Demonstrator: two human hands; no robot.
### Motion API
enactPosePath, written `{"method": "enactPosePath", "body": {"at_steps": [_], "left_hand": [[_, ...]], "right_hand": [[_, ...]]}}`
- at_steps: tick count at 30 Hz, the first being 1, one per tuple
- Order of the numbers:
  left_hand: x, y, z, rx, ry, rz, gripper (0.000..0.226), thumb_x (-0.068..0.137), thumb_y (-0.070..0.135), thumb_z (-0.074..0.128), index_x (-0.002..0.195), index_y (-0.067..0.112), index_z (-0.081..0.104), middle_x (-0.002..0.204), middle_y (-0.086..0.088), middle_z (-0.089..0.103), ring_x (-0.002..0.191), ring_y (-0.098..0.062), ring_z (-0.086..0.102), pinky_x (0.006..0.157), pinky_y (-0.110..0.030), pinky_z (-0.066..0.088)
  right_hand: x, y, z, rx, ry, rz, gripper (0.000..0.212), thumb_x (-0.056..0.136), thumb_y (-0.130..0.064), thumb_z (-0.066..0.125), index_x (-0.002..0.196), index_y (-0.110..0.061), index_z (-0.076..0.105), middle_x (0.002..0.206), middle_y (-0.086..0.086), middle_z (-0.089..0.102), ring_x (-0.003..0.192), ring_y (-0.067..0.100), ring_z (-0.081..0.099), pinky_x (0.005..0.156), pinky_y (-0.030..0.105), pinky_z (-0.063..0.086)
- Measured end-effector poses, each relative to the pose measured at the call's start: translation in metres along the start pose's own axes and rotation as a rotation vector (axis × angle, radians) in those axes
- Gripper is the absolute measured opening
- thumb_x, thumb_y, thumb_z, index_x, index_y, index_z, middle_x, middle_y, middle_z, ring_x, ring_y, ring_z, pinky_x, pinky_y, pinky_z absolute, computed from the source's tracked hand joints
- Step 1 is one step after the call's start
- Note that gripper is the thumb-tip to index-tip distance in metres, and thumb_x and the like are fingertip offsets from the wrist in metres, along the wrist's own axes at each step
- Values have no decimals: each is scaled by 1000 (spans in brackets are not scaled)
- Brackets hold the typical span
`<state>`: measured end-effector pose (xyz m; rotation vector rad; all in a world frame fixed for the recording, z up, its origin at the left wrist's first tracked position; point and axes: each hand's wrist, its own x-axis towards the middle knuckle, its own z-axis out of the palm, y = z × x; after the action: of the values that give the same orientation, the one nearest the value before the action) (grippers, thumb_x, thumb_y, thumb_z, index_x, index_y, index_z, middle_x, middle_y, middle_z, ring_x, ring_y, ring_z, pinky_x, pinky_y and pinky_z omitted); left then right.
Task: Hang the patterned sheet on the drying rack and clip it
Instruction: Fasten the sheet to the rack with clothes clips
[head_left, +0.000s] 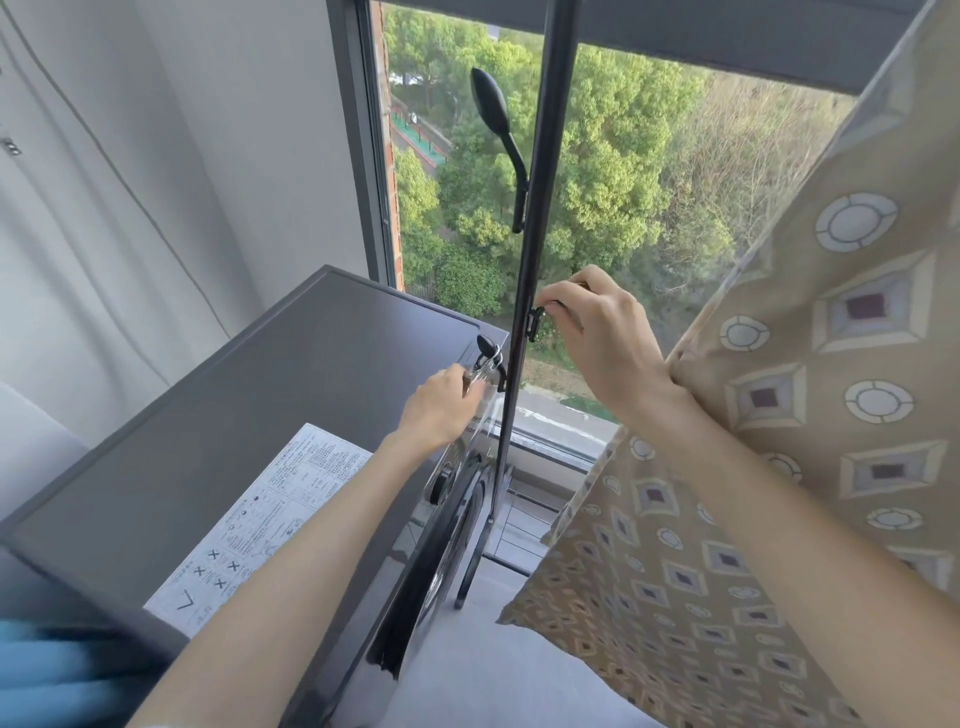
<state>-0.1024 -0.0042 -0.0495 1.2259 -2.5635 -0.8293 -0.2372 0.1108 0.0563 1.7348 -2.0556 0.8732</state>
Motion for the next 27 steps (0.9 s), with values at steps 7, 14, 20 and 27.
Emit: {"method": "enactPosePath", "body": {"at_steps": [7, 14, 20, 27], "left_hand": [[-1, 5, -15, -29, 4, 20, 30, 98, 32, 36, 88, 6, 47, 95, -16, 59, 82, -31, 51, 72, -37, 39], [4, -2, -10, -92, -151, 19, 40, 97, 34, 43, 121, 3, 51, 121, -16, 56, 108, -30, 53, 89, -34, 40], [-17, -18, 8, -230, -301, -23, 31, 96, 38, 45, 95, 7, 50, 88, -4, 50, 82, -18, 52, 79, -34, 49], [-20, -12, 27, -218, -115, -98, 49, 82, 58, 56, 100, 13, 47, 97, 0, 56, 88, -17, 57, 72, -31, 45]], "right_hand": [[2, -7, 3, -35, -13, 55, 16, 96, -13, 52, 102, -7, 65, 88, 13, 55, 65, 29, 55, 54, 44, 51], [-1, -12, -2, -50, -37, 82, 17, 96, -15, 51, 103, -7, 64, 89, 13, 55, 70, 30, 54, 55, 43, 50], [-1, -11, -6, -64, -49, 118, 18, 97, -16, 50, 105, -8, 64, 92, 12, 55, 73, 31, 54, 57, 41, 49], [2, -15, -4, -72, -69, 122, 19, 98, -18, 48, 104, -8, 63, 94, 11, 54, 73, 28, 54, 59, 44, 50]]}}
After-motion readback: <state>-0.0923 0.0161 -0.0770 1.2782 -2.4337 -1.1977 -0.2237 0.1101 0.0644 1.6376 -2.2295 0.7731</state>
